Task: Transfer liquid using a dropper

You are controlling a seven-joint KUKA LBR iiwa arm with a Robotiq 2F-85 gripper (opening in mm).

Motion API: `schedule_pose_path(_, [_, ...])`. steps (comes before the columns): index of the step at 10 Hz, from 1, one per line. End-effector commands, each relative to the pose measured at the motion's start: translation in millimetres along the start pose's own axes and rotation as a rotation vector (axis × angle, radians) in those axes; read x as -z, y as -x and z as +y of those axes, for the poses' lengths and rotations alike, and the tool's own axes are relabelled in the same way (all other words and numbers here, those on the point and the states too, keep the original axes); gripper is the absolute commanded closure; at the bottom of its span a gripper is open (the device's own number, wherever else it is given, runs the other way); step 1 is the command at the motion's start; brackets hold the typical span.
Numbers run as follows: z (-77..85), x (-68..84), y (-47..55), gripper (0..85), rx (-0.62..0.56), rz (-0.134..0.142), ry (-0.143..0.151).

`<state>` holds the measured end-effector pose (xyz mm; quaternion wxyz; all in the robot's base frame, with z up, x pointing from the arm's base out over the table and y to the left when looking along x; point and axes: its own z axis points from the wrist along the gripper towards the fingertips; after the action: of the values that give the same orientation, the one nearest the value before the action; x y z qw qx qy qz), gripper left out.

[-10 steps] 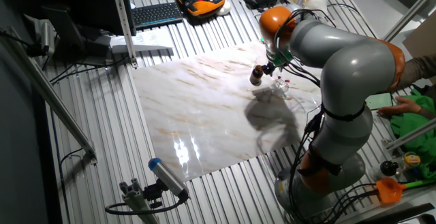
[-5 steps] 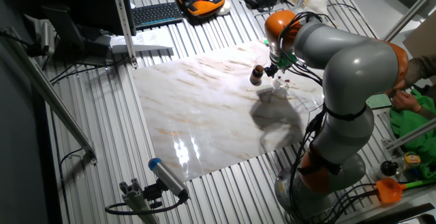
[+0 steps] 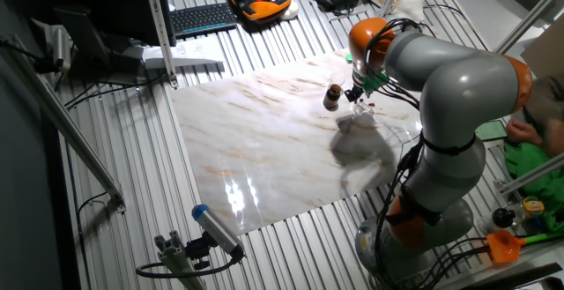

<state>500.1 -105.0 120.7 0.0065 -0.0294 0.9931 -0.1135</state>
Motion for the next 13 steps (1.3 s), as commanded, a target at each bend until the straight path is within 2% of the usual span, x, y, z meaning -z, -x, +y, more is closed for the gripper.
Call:
schedule_pose_path(1, [-0.4, -1.4, 0.3, 51.0, 0.001, 0.0, 0.0])
schedule_pose_path(3, [-0.8, -4.4, 0.8, 51.0, 0.009, 0.005, 0.0])
schedule_pose_path(7, [-1.2, -10.1, 1.6, 51.0, 0.012, -0.005, 0.004])
schedule_pose_path(13, [-0.6, -11.9, 3.0, 51.0, 0.042, -0.011, -0.033])
